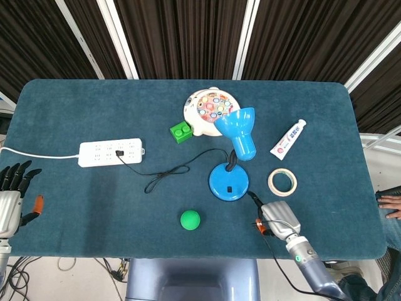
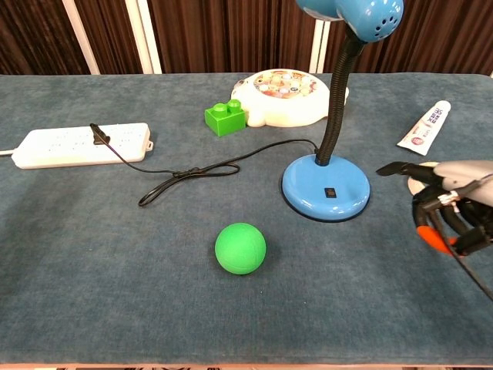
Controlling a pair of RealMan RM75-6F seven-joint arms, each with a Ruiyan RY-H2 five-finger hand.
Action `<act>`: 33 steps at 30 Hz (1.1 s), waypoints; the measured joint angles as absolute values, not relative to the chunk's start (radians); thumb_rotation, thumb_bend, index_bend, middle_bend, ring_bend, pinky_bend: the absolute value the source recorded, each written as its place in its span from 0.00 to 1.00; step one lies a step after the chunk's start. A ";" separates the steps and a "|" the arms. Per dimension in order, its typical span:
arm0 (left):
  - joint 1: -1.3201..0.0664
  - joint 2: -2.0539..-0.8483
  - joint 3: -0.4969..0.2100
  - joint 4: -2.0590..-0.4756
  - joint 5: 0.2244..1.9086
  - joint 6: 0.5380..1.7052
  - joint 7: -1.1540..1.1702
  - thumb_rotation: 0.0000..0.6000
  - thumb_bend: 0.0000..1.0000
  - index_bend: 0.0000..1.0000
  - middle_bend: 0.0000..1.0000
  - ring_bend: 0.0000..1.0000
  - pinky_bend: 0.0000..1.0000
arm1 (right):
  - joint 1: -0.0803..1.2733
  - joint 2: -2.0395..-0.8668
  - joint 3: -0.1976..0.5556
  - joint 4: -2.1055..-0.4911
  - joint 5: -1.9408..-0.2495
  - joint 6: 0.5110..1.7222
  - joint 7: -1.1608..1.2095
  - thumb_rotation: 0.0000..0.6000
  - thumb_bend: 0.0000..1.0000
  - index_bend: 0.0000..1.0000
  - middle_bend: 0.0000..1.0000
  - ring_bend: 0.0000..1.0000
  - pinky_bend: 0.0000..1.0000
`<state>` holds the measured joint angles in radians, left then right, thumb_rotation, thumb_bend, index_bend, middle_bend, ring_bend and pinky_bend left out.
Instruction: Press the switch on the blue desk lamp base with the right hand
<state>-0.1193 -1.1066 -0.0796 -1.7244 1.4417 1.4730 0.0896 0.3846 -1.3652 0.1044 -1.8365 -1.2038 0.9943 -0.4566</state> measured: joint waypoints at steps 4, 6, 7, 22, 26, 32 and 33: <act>-0.119 -1.106 -0.080 -1.724 1.443 1.476 0.089 1.00 0.49 0.18 0.04 0.00 0.00 | 0.428 -1.421 0.119 -1.820 -1.103 0.979 -0.541 1.00 0.56 0.00 0.55 0.69 0.79; -0.119 -1.106 -0.081 -1.724 1.441 1.476 0.088 1.00 0.49 0.18 0.04 0.00 0.00 | 0.446 -1.447 0.123 -1.811 -1.067 0.977 -0.570 1.00 0.56 0.00 0.55 0.69 0.80; -0.119 -1.106 -0.081 -1.724 1.440 1.475 0.088 1.00 0.49 0.18 0.04 0.00 0.00 | 0.457 -1.462 0.124 -1.806 -1.047 0.977 -0.586 1.00 0.56 0.00 0.55 0.69 0.81; -0.119 -1.105 -0.083 -1.723 1.440 1.478 0.087 1.00 0.49 0.18 0.04 0.00 0.00 | 0.541 -1.562 0.138 -1.767 -0.926 1.023 -0.683 1.00 0.56 0.00 0.55 0.69 0.88; -0.119 -1.105 -0.084 -1.722 1.439 1.479 0.086 1.00 0.49 0.18 0.04 0.00 0.00 | 0.552 -1.568 0.143 -1.769 -0.910 1.036 -0.685 1.00 0.56 0.00 0.55 0.69 0.90; -0.120 -1.105 -0.084 -1.723 1.438 1.476 0.087 1.00 0.49 0.18 0.04 0.00 0.00 | 0.560 -1.564 0.129 -1.771 -0.897 1.045 -0.683 1.00 0.56 0.00 0.55 0.69 0.92; -0.120 -1.105 -0.084 -1.723 1.438 1.476 0.088 1.00 0.49 0.18 0.04 0.00 0.00 | 0.562 -1.564 0.126 -1.770 -0.896 1.045 -0.683 1.00 0.56 0.00 0.55 0.69 0.92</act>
